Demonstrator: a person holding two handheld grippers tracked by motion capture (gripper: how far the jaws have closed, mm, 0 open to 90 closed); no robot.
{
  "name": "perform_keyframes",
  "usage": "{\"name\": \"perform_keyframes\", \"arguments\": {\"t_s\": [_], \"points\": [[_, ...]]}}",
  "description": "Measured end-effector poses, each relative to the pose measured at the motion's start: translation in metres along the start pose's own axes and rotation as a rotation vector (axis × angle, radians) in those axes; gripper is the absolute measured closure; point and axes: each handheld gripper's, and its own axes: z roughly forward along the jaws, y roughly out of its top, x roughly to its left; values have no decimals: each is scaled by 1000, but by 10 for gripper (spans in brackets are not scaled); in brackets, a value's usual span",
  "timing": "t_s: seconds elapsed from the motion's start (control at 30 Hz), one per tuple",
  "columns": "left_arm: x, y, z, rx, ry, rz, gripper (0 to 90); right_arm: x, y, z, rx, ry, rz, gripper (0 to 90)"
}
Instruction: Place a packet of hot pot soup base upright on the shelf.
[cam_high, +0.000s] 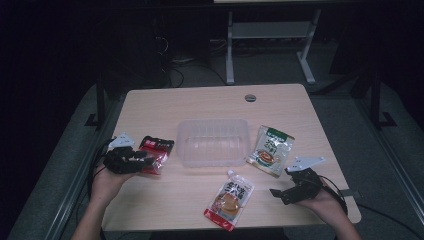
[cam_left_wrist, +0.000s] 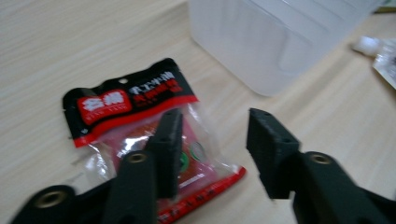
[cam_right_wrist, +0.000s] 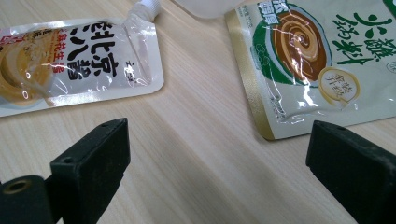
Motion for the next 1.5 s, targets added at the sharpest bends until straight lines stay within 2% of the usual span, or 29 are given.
{"name": "perform_keyframes", "arguments": {"t_s": [0.07, 0.1, 0.13, 0.17, 0.2, 0.23, 0.27, 0.5, 0.57, 0.6, 0.7, 0.87, 0.93, 0.97, 1.1, 1.5], "points": [[5, 2, 4, 12, 13, -12, 717, 0, 0, 0, -1, 0, -1, 60], [9, 4, 6, 15, 19, -13, 717, 0, 0, 0, -1, 0, -1, 60], [14, 6, 12, 21, 37, -39, 810, -1, 0, 0, -1, 0, -2, 61], [14, 6, 12, 21, 37, -39, 855, -1, 0, 0, -1, 0, -2, 61], [22, 8, 15, 23, 60, -41, 895, -1, 0, 0, -2, -1, -4, 61], [22, 8, 15, 23, 60, -41, 897, -1, 0, 0, -1, 0, 0, 61], [26, 8, 17, 20, 64, -57, 897, -1, 0, 0, -1, 0, 0, 61], [51, 12, 31, 51, 153, -71, 898, -2, 0, 1, 0, 1, 4, 62], [57, 10, 35, 48, 157, -94, 898, -3, -1, 1, -2, 1, 5, 62], [63, 8, 39, 65, 171, -105, 898, -3, -1, 0, 0, 3, 10, 62], [69, 5, 44, 81, 183, -104, 898, -4, -1, 0, 0, 3, 9, 62], [70, 2, 47, 102, 182, -101, 898, -4, 0, 1, 5, 5, 12, 63], [69, 2, 50, 111, 182, -94, 898, -3, 0, 2, 7, 4, 1, 62], [68, 3, 54, 130, 183, -85, 898, -3, -1, 2, 8, 5, 4, 62], [65, 4, 58, 140, 181, -68, 898, -4, -1, 1, 2, 4, 5, 63], [54, 9, 67, 138, 122, -19, 898, -4, -1, 0, 4, 3, 8, 63]]}}
